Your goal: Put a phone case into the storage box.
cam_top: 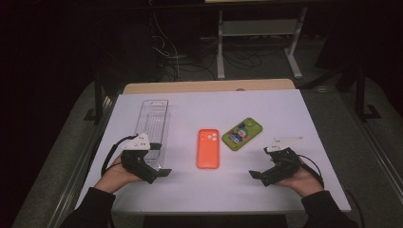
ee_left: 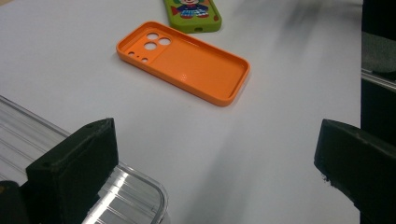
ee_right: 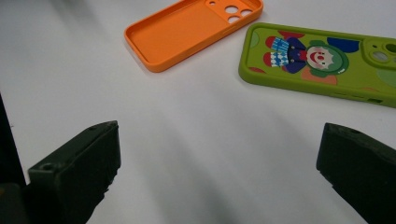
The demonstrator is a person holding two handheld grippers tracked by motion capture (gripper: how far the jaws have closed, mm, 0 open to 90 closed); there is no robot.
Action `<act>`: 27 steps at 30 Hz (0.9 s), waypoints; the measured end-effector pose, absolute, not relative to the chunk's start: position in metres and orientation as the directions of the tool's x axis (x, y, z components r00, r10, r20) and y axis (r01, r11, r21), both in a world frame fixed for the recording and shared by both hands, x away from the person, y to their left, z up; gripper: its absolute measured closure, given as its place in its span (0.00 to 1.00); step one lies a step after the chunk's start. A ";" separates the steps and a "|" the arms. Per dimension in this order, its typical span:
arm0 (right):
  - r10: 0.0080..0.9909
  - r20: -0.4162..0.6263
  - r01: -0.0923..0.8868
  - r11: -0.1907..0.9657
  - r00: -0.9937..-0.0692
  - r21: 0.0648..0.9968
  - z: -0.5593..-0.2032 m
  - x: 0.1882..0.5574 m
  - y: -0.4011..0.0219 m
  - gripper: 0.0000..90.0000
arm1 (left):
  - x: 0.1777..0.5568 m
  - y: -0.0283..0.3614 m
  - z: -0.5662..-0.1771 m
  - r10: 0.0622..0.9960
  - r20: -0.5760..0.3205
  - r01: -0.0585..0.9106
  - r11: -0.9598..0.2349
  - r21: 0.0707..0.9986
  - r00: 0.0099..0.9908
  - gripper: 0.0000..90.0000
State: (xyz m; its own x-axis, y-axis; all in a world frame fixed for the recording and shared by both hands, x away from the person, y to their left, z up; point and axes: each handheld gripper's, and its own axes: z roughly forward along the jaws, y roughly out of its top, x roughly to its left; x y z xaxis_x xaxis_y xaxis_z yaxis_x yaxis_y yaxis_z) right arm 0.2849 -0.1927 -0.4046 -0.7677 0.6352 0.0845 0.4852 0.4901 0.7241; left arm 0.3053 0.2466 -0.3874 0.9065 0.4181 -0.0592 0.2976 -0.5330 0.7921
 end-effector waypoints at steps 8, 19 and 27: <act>0.652 0.096 0.514 0.489 -0.752 0.705 -0.405 0.287 -0.187 0.00 | 0.306 0.242 -0.388 0.413 -0.073 0.313 -0.550 0.775 0.908 0.00; 0.646 0.118 0.525 0.485 -0.754 0.699 -0.398 0.296 -0.167 0.17 | 0.304 0.240 -0.383 0.413 -0.073 0.306 -0.535 0.787 0.908 0.00; 0.623 0.159 0.537 0.482 -0.765 0.693 -0.394 0.313 -0.137 0.48 | 0.304 0.240 -0.382 0.406 -0.078 0.304 -0.529 0.793 0.910 0.00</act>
